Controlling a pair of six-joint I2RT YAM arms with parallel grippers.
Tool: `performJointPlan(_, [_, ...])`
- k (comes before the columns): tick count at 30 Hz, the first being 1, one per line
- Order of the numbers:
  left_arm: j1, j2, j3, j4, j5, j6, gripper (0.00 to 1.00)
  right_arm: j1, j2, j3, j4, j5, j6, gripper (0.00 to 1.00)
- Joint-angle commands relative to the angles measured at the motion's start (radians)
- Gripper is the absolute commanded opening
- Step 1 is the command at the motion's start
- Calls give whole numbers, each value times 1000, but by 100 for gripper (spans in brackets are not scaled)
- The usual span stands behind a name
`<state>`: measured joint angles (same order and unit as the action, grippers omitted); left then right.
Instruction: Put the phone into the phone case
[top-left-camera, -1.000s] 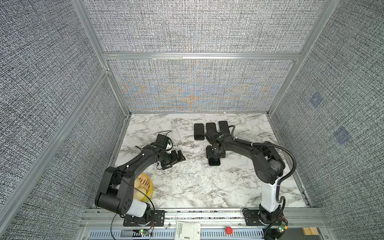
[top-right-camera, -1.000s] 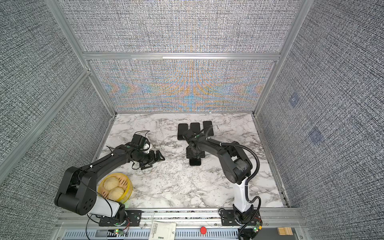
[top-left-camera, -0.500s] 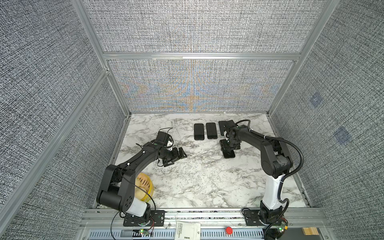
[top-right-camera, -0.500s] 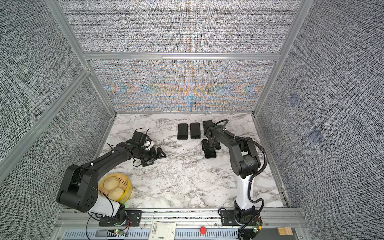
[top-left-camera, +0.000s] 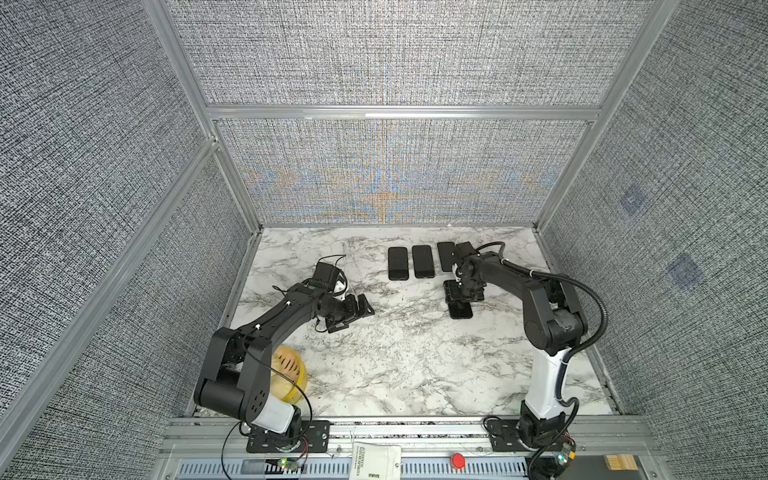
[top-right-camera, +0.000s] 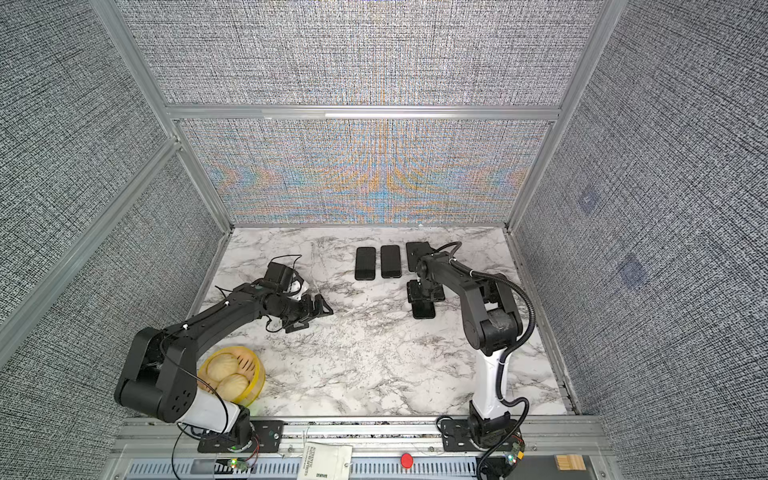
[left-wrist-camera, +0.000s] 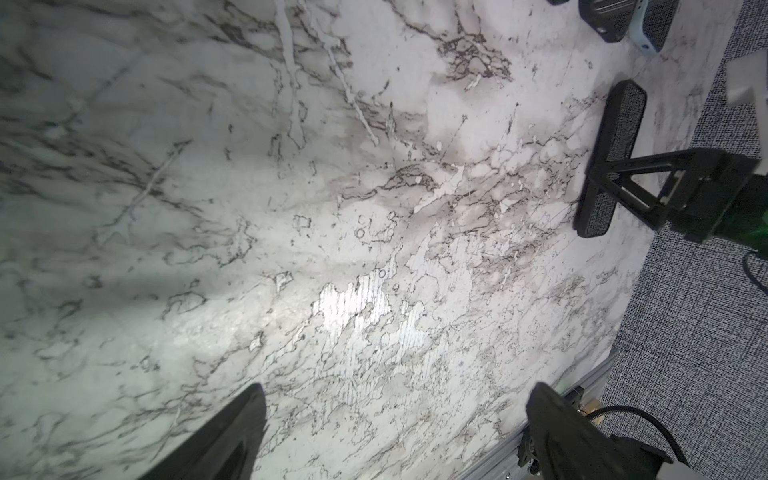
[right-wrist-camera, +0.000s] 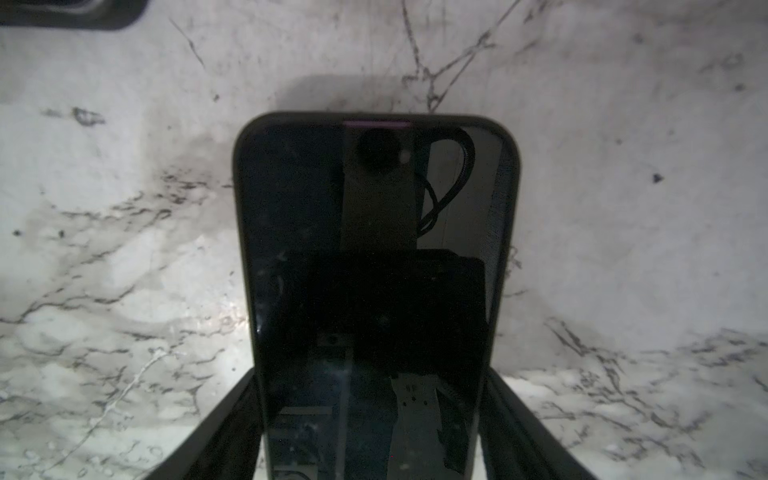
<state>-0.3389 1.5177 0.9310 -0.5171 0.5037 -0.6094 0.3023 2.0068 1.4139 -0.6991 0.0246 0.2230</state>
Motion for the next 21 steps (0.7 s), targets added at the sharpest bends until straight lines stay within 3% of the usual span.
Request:
performJointPlan(1, [0,-7,5,9,-12,17,99,5,-20,7,-11,22,1,84])
performJointPlan(4, [-2,-26,33,-11,-71,44,99,8,-54,22,-35,21,-5,88])
performJointPlan(8, [-2,-80,127,-102,-371,96,99,9,-195,-45,26,92,-16,94])
performJointPlan(10, [-1,-122,114,-47,-650,100,99,9,-329,-191,198,201,-76,95])
performJointPlan(12, [12,-178,17,149,-823,145,99,15,-486,-390,480,274,-169,95])
performJointPlan(15, [16,-220,-132,467,-1078,387,93,17,-666,-708,912,309,-325,94])
performJointPlan(16, [19,-228,-157,542,-1123,482,93,14,-701,-784,1010,305,-363,94])
performJointPlan(18, [45,-221,-213,667,-1068,618,93,5,-730,-877,1107,323,-397,94])
performJointPlan(21, [129,-143,-287,807,-919,653,91,-15,-703,-983,1281,329,-414,95])
